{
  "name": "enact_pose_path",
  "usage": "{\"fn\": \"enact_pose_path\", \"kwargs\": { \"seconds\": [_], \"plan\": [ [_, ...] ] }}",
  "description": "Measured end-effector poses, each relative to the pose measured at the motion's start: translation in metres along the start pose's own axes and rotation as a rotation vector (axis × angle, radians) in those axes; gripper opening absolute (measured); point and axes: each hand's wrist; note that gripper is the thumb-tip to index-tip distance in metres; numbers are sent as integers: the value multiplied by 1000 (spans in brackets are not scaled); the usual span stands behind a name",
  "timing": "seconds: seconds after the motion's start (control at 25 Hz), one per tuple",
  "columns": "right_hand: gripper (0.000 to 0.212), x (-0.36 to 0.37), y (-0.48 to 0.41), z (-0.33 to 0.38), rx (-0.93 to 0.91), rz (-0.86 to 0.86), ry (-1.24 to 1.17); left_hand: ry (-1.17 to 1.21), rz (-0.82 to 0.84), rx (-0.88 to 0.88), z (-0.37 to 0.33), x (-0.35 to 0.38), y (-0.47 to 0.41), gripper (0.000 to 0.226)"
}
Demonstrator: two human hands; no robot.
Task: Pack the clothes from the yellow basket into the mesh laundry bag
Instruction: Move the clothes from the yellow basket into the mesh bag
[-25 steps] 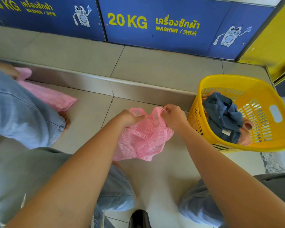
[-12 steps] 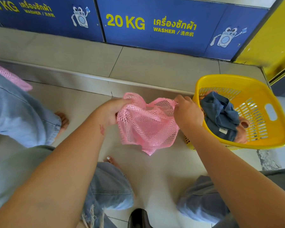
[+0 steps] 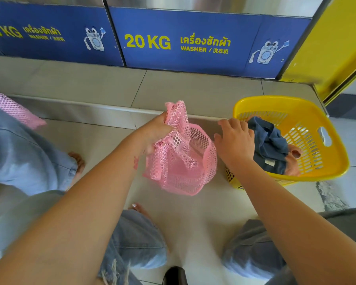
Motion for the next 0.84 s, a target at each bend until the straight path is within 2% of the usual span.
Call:
{"fn": "enact_pose_path", "kwargs": {
  "seconds": [0.12,0.2,0.32,0.44,0.56,0.68,0.84],
  "plan": [
    [39,2,3,-24,63,-19,-15,-244,-101,101,-3,26,-12,52],
    [40,5,3,-41,123,-46,-23,-318,-169,191,-8,40,-20,59],
    [50,7,-2,-63,223,-43,-118,-257,-146,337,-23,64,-27,54],
    [56,10,-14,-82,329,-39,-208,-49,-169,404,-41,80,-31,52],
    [78,19,-25,-103,415,116,-100,29,-210,370,-49,82,-41,48],
    [99,32,-28,-111,436,347,-1,-130,-203,264,-31,72,-52,52],
    [92,41,-28,-109,482,327,116,-337,-201,139,0,56,-64,50]
  ]
}}
Point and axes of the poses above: each hand's wrist, its own y-axis away from the middle knuckle, its own x-axis out of the palm, z = x × y, and after that the axes turned 2 degrees about x, right-handed
